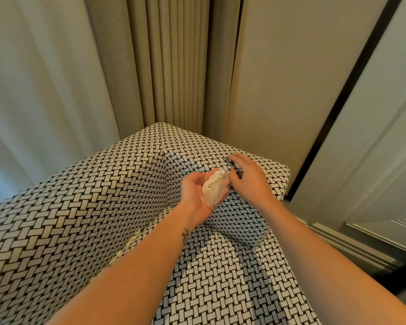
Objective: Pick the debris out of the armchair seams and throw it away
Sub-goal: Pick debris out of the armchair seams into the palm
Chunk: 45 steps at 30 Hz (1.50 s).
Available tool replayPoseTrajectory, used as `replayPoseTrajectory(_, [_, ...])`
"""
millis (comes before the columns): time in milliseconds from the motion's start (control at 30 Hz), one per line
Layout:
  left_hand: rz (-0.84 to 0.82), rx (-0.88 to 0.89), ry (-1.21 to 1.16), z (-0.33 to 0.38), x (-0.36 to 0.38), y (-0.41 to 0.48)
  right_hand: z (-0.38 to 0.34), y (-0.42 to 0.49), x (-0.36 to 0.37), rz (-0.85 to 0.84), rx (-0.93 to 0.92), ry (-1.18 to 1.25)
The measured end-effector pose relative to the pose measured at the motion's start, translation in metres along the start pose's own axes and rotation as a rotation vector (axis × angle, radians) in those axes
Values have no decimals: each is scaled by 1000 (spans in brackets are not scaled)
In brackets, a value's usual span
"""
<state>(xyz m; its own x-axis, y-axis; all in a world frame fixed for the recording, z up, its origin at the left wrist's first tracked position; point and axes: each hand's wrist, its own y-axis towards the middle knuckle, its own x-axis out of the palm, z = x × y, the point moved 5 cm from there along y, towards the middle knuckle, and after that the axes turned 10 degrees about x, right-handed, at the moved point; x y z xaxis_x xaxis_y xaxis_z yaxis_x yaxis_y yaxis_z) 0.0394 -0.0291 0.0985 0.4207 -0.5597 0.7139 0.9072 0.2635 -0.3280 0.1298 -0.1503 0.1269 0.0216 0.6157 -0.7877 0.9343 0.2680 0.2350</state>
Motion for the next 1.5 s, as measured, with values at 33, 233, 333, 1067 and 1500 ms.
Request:
replayPoseTrajectory(33, [2,-3,-1,-1,-1,-1,-1,-1,-1,-2,1,5])
replayPoseTrajectory(233, [23,-9,-28,-4,-20,-18,-4,-28,-3,-44,39,72])
replayPoseTrajectory(333, [45,-15,-24,-6,-40,-32,-8,-50,-3,-28,57,139])
replayPoseTrajectory(1067, [250,-117,-166,6,-282,-87,-110,-121,197,-564,-100,-70])
replayPoseTrajectory(1500, [15,-379,-371,-3,-308,-65,-107,-83,288,-683,-111,-390])
